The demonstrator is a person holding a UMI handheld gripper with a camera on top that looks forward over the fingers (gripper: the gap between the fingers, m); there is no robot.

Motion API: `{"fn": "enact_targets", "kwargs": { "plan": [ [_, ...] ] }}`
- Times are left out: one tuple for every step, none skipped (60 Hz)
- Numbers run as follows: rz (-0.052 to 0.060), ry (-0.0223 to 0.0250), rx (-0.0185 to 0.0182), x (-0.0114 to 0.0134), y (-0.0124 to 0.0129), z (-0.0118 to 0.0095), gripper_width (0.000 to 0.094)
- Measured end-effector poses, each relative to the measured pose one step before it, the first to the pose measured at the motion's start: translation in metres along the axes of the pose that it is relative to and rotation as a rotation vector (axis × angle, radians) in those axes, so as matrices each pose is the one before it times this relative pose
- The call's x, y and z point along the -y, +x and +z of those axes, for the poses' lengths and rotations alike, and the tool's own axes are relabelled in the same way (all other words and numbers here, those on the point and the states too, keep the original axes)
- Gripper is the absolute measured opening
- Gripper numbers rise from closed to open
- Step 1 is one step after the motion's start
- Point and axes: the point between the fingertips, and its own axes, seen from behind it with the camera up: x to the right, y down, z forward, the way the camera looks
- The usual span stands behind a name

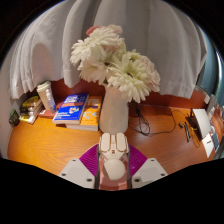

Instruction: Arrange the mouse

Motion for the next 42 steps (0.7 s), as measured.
{"fn": "enact_targets", "kwargs": {
  "plan": [
    [0.0118, -0.01336, 0.00626, -0.00745, 0.00338, 0.00663, 0.0367],
    [0.0131, -0.01397, 0.00757, -0.00756, 0.00265, 0.00646, 0.0366],
    [0.0128, -0.01430, 0.00698, -0.00722, 0.00236, 0.00616, 0.0368],
    [0.0105, -0.01308, 0.00525, -0.00687, 0.00212, 0.00586, 0.0366],
    [0.0066, -0.01151, 0.00378, -0.00632, 0.00231, 0.00581, 0.0366],
    [0.0036, -0.01111, 0.00311, -0.00606, 0.00181, 0.00550, 0.0366],
    [0.0030, -0.01154, 0.00231, -0.00619, 0.00162, 0.00540, 0.0365],
    [0.0044, -0.01270, 0.00041, -0.00590, 0.00155, 0.00475, 0.0366],
    [0.0035, -0.00992, -0.00160, -0.00557, -0.00027, 0.00465, 0.0374],
    [0.0008, -0.00833, 0.00292, -0.00461, -0.00022, 0.00373, 0.0375],
    [-0.0008, -0.00850, 0.00454, -0.00381, -0.00071, 0.00308, 0.0376],
    [-0.0018, -0.00540, 0.00595, -0.00344, -0.00111, 0.00270, 0.0377],
    [-0.0021, -0.00474, 0.00640, -0.00310, -0.00147, 0.00294, 0.0376],
    [-0.0016, -0.00406, 0.00619, -0.00279, -0.00134, 0.00246, 0.0378],
    [-0.0010, -0.00344, 0.00627, -0.00248, -0.00145, 0.00238, 0.0378],
    [-0.0010, -0.00350, 0.00571, -0.00272, -0.00138, 0.00228, 0.0377],
    [-0.0022, -0.00491, 0.00527, -0.00299, -0.00151, 0.00214, 0.0383],
    [-0.0050, -0.00645, 0.00412, -0.00389, -0.00110, 0.00249, 0.0382],
    [-0.0070, -0.01146, -0.00199, -0.00299, -0.00041, 0.00106, 0.0395],
    [-0.0044, 0.01191, -0.00289, 0.00375, 0.00019, -0.00127, 0.0401],
    [-0.0004, 0.00876, -0.00220, 0.00019, -0.00008, 0.00082, 0.0404],
    [0.0020, -0.00139, 0.00044, -0.00086, -0.00009, 0.00070, 0.0422],
    [0.0025, -0.00618, -0.00007, -0.00121, -0.00020, -0.00023, 0.0437],
    [0.0001, 0.00471, -0.00057, 0.00156, 0.00035, 0.00007, 0.0451],
    [-0.0012, -0.00075, -0.00245, -0.00027, 0.00052, 0.00016, 0.0460],
    [-0.0021, 0.00013, -0.00317, 0.00015, 0.00088, 0.00019, 0.0474],
    [-0.0017, 0.00067, -0.00254, -0.00017, -0.00008, 0.00041, 0.0481],
    [-0.0015, -0.00332, -0.00138, -0.00062, -0.00005, 0.00016, 0.0496],
    [-0.0014, -0.00452, -0.00226, -0.00074, 0.00002, 0.00038, 0.0504],
    [-0.0015, -0.00320, -0.00195, -0.00016, -0.00003, 0.00017, 0.0518],
    [-0.0023, -0.00248, -0.00155, -0.00005, -0.00016, -0.00005, 0.0528],
    [-0.0038, -0.00471, -0.00170, -0.00052, 0.00007, 0.00012, 0.0536],
    [-0.0031, 0.00044, -0.00420, 0.00041, 0.00057, 0.00015, 0.0551],
    [-0.0045, -0.00219, -0.00731, 0.00018, 0.00133, -0.00028, 0.0581],
    [-0.0051, -0.00330, -0.00977, 0.00009, 0.00190, -0.00063, 0.0628],
    [-0.0066, -0.00459, -0.00957, -0.00010, 0.00152, -0.00113, 0.0686],
    [-0.0070, -0.00562, -0.00675, -0.00007, 0.00061, -0.00154, 0.0755],
    [-0.0071, -0.00423, -0.00138, 0.00045, -0.00067, -0.00209, 0.0824],
    [-0.0051, -0.00104, 0.00217, 0.00142, -0.00206, -0.00269, 0.0875],
    [-0.0025, 0.00189, 0.00596, 0.00210, -0.00286, -0.00305, 0.0868],
    [0.0024, 0.00182, 0.00482, 0.00229, -0.00260, -0.00305, 0.0858],
    [0.0009, 0.00530, 0.00310, 0.00321, -0.00257, -0.00457, 0.0855]
  ]
}}
